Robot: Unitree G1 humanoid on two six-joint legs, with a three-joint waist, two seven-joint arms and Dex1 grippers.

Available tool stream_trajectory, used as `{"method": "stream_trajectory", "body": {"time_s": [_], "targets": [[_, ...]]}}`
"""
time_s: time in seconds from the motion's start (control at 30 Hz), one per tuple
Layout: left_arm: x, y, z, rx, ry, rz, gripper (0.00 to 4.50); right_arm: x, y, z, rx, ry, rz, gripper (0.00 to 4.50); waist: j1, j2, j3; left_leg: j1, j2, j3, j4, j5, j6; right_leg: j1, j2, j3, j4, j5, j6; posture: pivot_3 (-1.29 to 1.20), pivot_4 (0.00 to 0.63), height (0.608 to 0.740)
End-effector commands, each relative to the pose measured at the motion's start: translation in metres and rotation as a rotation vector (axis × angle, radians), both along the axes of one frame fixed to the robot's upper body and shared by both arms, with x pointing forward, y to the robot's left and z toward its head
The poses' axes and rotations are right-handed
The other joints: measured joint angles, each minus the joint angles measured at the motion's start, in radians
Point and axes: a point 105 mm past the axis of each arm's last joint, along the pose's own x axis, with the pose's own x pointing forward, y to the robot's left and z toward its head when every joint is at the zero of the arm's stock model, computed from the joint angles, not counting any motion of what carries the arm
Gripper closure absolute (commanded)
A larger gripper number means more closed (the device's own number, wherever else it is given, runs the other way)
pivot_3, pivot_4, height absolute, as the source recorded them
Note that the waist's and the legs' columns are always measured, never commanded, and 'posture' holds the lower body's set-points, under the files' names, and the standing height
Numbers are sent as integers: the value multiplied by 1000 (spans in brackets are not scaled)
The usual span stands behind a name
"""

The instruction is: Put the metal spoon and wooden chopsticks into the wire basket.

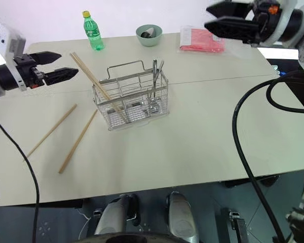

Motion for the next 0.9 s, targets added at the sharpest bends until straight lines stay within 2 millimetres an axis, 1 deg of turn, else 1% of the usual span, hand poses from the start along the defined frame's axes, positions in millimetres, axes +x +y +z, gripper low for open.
{"method": "stream_trajectory", "body": {"time_s": [0.03,0.1,0.17,0.23,0.3,0.37,0.43,0.47,0.53,0.63,0.77,0.9], "targets": [[4,13,-8,47,19,60,0,-4,-5,-10,5,47,13,49,1,0,0,0,0,1,0,0,0,0,-1,0,0,0,0,0,150,733],[5,12,-7,44,17,51,0,-4,-11,-17,8,53,2,49,2,-2,2,0,0,4,0,0,0,-1,-1,1,0,0,0,0,150,733],[4,9,-2,17,12,27,0,-5,-16,-20,10,50,-11,49,2,-4,2,-3,0,5,0,0,0,-3,-1,1,0,0,0,0,150,733],[6,10,-1,12,16,29,0,-5,-21,-22,19,55,-21,49,2,-4,2,-6,0,6,0,2,-4,-6,-2,1,0,0,1,0,150,733],[10,17,-11,44,53,65,0,-5,-24,-29,5,48,-31,49,2,-4,2,-11,-1,6,1,3,-4,-11,-1,1,0,1,1,0,150,733],[14,23,-23,67,109,89,0,-5,-27,-35,-6,46,-36,49,1,-4,2,-11,-3,7,1,4,-3,-12,-1,1,0,1,1,0,150,733],[16,24,-36,103,150,83,0,-5,-28,-38,-10,54,-37,49,-1,-4,2,-11,-4,8,0,4,-2,-12,-1,2,1,1,1,0,150,733],[18,25,-47,131,184,81,0,-5,-29,-39,-17,59,-38,49,-1,-4,2,-11,-4,8,0,4,-2,-13,-1,2,1,1,1,0,150,733],[21,26,-61,166,228,78,0,-6,-30,-42,-29,61,-40,49,-1,-4,2,-11,-4,8,1,4,-2,-13,-1,2,1,1,1,0,150,733],[27,30,-83,203,302,109,0,-7,-33,-45,-43,63,-46,49,0,-4,2,-11,-4,8,1,4,-3,-13,-1,2,1,1,1,0,150,733],[31,42,-102,248,366,162,0,-8,-38,-48,-49,65,-60,49,1,-5,3,-12,-4,8,2,3,-4,-13,-2,2,1,1,3,0,150,733],[33,51,-114,278,404,197,0,-9,-43,-54,-53,72,-71,49,0,-6,3,-12,-5,8,3,3,-4,-13,-3,2,1,2,3,0,150,733]]}}
